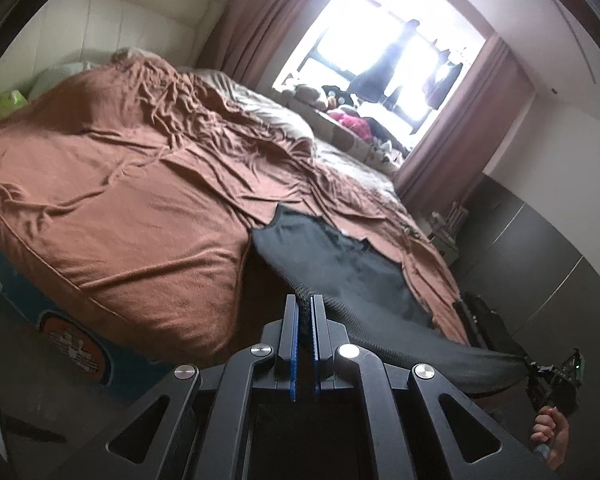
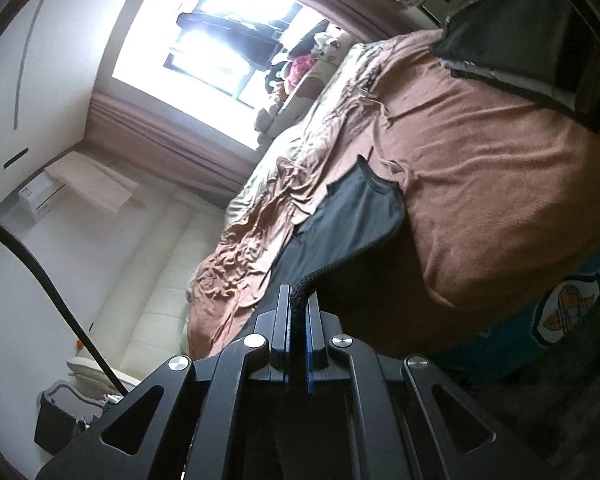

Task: Fold small clothes
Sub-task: 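Lift the hem with both grippers and fold it over toward the collar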

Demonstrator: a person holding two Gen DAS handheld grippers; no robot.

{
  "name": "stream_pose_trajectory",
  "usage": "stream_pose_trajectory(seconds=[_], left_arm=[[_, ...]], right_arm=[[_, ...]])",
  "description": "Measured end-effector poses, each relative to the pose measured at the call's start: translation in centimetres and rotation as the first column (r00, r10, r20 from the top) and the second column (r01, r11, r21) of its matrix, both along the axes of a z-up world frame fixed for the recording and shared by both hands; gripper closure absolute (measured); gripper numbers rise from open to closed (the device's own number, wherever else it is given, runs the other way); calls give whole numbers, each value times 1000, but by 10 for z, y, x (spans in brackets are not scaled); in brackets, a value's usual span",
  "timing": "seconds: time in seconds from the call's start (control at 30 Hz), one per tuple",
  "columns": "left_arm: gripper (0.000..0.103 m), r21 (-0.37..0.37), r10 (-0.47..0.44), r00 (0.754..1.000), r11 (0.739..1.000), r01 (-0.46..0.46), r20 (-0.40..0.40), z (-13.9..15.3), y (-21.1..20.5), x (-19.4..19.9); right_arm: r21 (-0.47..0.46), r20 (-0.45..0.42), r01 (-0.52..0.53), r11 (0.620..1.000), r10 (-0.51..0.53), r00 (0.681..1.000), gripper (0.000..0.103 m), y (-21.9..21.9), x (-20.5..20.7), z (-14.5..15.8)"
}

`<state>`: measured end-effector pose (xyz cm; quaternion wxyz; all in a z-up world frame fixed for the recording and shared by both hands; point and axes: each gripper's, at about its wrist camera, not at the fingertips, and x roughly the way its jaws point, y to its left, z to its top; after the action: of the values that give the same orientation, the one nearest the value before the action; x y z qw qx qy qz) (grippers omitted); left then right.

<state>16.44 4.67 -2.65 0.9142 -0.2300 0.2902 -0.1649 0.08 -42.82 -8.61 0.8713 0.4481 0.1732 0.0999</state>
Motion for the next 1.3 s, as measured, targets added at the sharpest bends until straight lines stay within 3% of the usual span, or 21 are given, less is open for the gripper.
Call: stream_pose_trajectory(seconds=[0.7,1.03,1.3], left_arm=[[98,-38,9,989,999,-3,149,39,7,-72],[98,-41,18,992,999,-13,128,28,10,-69],[98,-56,19,997,998,-15,75,11,13,-45]], right_arm=[[-17,93,-4,1000,5,996,101,6,-35,-5],[-14,77,-6,1000,7,997,101,4,-25,-15],[-32,43,-9,999,10,999,101,6,-1,-7]])
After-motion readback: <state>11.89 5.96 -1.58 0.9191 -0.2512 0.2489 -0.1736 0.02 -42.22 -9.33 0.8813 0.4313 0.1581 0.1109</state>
